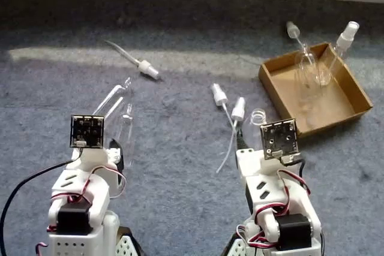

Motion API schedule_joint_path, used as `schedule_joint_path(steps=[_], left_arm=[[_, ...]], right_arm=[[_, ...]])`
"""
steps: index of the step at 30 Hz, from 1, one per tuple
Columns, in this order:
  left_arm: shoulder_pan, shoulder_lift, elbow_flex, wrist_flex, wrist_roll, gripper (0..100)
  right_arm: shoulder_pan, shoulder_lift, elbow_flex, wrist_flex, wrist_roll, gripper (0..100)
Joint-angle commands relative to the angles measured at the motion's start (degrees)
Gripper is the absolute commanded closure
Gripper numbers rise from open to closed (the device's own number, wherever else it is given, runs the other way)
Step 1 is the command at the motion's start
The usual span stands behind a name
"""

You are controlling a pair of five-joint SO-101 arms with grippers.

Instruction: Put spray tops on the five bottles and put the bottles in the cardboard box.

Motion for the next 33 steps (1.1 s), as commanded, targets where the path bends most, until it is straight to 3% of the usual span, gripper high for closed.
schedule_joint_path(steps=[1, 5, 10, 15, 19, 23, 33], left_arm=[[4.7, -0.2, -8.2, 3.7, -0.2, 99], [9.5, -0.2, -11.0, 5.6, -2.5, 99], [9.7, 2.2, -13.5, 5.6, -4.3, 99], [9.9, 18.9, -21.0, 5.2, -5.3, 99], [10.2, 33.9, -30.0, 5.2, -5.3, 99], [16.0, 45.8, -37.1, 5.2, -5.2, 99], [30.8, 66.4, -51.6, 5.1, -5.0, 97]], right_arm=[[0.7, -1.1, -0.4, -1.8, -3.0, 88.5], [0.7, -1.1, -0.3, -2.5, -5.8, 88.5], [0.7, -1.2, 2.8, -5.4, -6.0, 88.5], [1.1, -1.2, 9.5, -13.2, -6.0, 88.5], [5.5, -1.2, 11.7, -16.0, -6.0, 88.5], [8.7, -1.2, 11.8, -16.4, -6.0, 88.5], [8.9, -1.2, 11.9, -16.4, -6.0, 88.5]])
